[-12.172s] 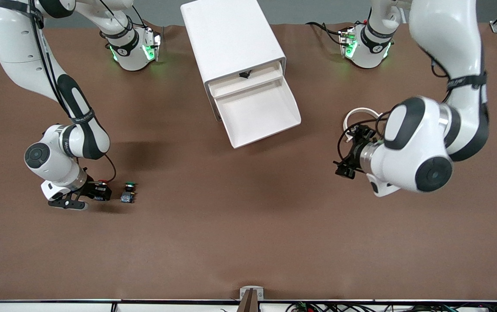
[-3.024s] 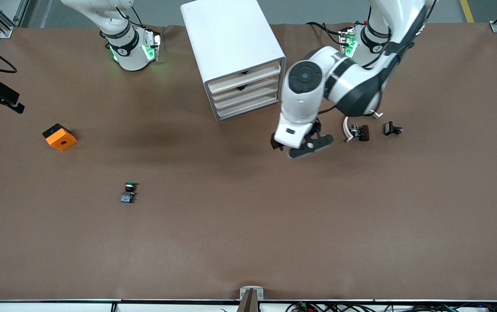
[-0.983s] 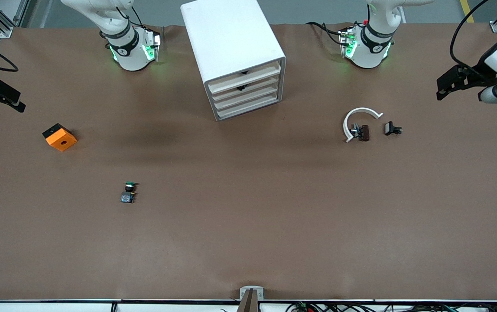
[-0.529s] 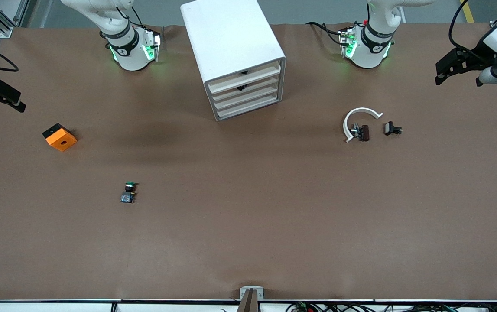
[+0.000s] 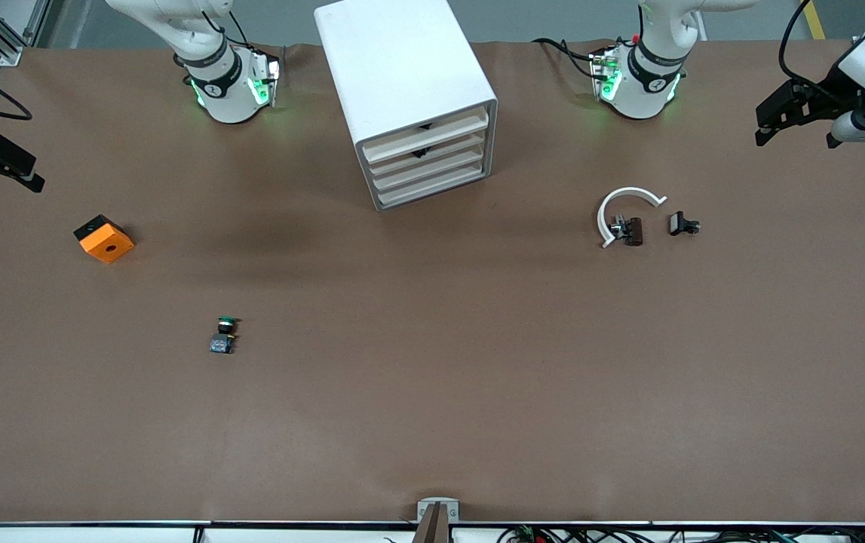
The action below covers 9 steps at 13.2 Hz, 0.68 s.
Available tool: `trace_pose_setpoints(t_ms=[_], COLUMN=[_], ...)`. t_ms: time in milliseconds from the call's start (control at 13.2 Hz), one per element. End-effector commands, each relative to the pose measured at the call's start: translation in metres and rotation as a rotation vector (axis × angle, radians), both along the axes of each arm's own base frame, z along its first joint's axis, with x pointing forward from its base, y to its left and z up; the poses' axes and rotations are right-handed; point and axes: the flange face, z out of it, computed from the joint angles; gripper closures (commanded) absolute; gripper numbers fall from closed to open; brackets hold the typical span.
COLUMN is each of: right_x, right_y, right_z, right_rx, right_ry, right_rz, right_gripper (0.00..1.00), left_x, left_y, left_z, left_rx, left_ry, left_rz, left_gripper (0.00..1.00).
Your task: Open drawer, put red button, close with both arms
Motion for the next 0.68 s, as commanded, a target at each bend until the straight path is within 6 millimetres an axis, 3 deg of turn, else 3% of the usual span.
trace_pose_setpoints(t_ms=[0,378,605], right_x=[-0.009,-0.009,-0.009], right_y=[0.005,0.005,0.005], right_z=[0.002,0.002,0.002], right_rx=[0.01,0.01,0.01], right_ry=[-0.004,-0.004,-0.004], right_rz=[0.008,0.008,0.008], right_gripper=[0.0,0.0,0.0], left_x=[0.007,0.02,0.021], left_y=[0.0,0.0,0.0], left_z=[-0.001,-0.003,-0.005], left_rx=[-0.015,-0.018,-0.017], left_ry=[-0.023,-0.022,-0.014], left_rz=[0.003,0.026,0.139], left_gripper=[0.0,0.0,0.0])
